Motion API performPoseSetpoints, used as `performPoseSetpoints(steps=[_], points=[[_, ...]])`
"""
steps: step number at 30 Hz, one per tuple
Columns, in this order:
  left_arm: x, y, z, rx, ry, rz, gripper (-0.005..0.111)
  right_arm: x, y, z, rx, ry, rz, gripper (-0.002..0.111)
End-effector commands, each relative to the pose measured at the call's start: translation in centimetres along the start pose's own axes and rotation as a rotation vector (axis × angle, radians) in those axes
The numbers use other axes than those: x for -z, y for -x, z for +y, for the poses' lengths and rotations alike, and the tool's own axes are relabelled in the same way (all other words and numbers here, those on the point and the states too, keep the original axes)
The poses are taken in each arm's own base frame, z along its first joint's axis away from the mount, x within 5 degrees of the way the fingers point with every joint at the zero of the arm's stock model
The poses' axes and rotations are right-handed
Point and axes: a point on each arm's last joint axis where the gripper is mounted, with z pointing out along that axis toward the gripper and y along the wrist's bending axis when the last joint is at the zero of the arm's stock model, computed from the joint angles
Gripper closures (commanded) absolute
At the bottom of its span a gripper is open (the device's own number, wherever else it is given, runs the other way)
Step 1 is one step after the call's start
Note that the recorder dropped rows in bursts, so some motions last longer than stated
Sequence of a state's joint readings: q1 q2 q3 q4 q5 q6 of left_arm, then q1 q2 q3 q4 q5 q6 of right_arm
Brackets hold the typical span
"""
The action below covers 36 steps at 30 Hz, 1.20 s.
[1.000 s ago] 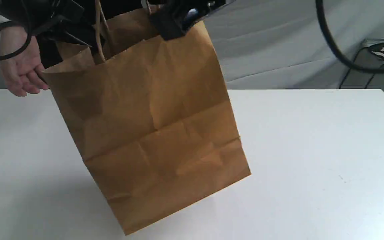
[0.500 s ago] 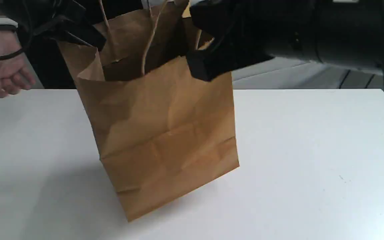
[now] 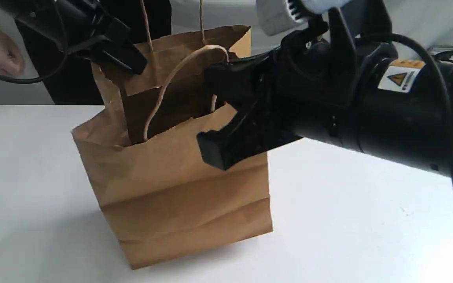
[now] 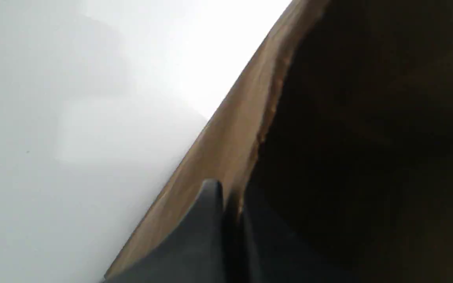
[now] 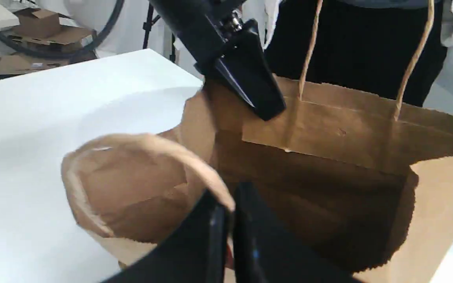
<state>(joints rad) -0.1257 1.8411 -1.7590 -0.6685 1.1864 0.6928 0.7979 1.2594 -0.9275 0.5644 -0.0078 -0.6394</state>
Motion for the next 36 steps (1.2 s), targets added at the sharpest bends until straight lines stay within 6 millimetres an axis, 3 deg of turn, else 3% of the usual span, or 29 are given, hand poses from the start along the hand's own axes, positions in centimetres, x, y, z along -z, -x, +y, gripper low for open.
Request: performPoseSetpoints(steps=[1, 6, 15, 28, 32, 36], points=[[-0.3, 0.2, 0.0, 0.017, -0.011, -0.009, 0.107, 0.3, 0.3, -0.1, -0.016, -0.012, -0.025, 0.108], [-1.1, 0.0, 0.4, 0.059, -0.026, 0.007, 0.107, 0.3, 0.0, 0.1, -0.014, 0.006, 0.001, 0.108], [-1.3, -0.1, 0.5, 0.065, -0.033, 0.015, 0.107, 0.2, -3.0, 0.1, -0.029, -0.014, 0.064, 0.108], [-3.9, -1.1, 2.0, 0.113, -0.049, 0.056, 0.107, 0.2, -3.1, 0.1, -0.036, -0.018, 0.061, 0.108], [-3.9, -1.0, 2.1, 0.111, -0.037, 0.042, 0.103, 0.2, -3.0, 0.0, -0.036, -0.022, 0.056, 0.108], [-3.9, -1.0, 2.1, 0.111, -0.037, 0.042, 0.091, 0.2, -3.0, 0.0, -0.035, -0.026, 0.051, 0.108]])
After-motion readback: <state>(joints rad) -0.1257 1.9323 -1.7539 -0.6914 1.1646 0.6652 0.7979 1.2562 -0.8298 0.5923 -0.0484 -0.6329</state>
